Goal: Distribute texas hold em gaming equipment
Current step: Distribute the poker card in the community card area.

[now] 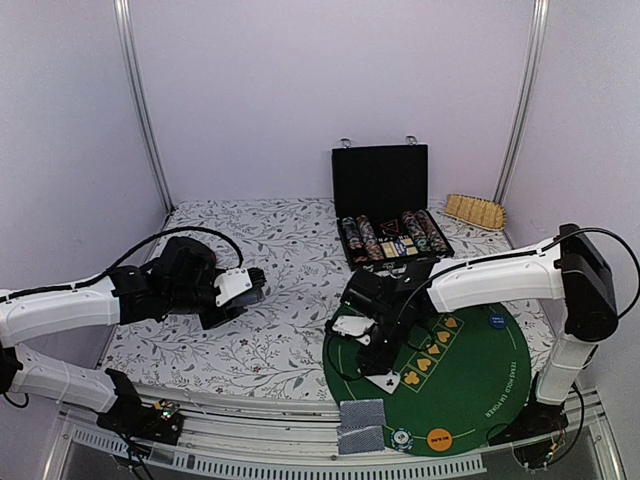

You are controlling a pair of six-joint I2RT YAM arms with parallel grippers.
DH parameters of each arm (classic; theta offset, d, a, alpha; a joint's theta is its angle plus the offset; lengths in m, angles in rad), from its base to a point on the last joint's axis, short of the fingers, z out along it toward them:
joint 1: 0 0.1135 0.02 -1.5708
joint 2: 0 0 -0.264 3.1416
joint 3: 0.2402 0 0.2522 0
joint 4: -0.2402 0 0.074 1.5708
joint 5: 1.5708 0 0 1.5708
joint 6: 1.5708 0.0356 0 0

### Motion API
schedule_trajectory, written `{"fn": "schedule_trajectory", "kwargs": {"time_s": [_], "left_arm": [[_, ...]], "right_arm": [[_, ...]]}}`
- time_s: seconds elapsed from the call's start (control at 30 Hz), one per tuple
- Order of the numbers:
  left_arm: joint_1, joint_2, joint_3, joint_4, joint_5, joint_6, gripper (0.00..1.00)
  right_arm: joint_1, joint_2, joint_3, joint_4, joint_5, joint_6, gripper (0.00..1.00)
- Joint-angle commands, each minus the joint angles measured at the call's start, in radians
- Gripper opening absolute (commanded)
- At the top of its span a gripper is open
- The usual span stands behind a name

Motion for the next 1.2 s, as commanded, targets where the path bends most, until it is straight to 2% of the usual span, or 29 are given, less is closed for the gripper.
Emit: {"fn": "schedule_trajectory", "kwargs": {"time_s": [0.0,0.17,0.4,0.63,0.73,0.87,0.97,1.07,1.17], "left_arm": [[-0.003,-0.004,0.016,-0.008,0.008,-0.006,0.52],[-0.004,-0.006,0.018,-0.010,0.010,-0.007,0.52],[-0.007,-0.011,0.018,-0.010,0.009,-0.007,0.52],[-0.009,-0.012,0.015,-0.011,0.004,-0.007,0.52],[-0.009,-0.012,0.015,-0.013,0.001,-0.007,0.53],[-0.010,-0.007,0.016,-0.013,0.006,-0.007,0.53],[-0.010,-0.003,0.016,-0.014,0.010,-0.009,0.53],[-0.011,-0.004,0.018,-0.016,0.010,-0.008,0.53],[-0.010,-0.006,0.016,-0.016,0.007,-0.007,0.53]], "right_arm": [[-0.007,-0.040,-0.060,-0.112,-0.014,0.141,0.39],[-0.008,0.005,-0.087,-0.133,-0.023,0.163,0.39],[-0.009,0.065,-0.041,-0.193,0.086,0.206,0.39],[0.001,0.059,-0.015,-0.253,0.185,0.255,0.49],[0.001,0.049,-0.014,-0.256,0.201,0.275,0.61],[0.018,0.060,0.038,-0.273,0.223,0.305,0.63],[0.051,0.003,0.092,-0.238,0.156,0.308,0.63],[0.053,-0.079,0.067,-0.190,-0.006,0.344,0.60],[0.052,-0.151,-0.053,-0.121,-0.190,0.430,0.45]]}}
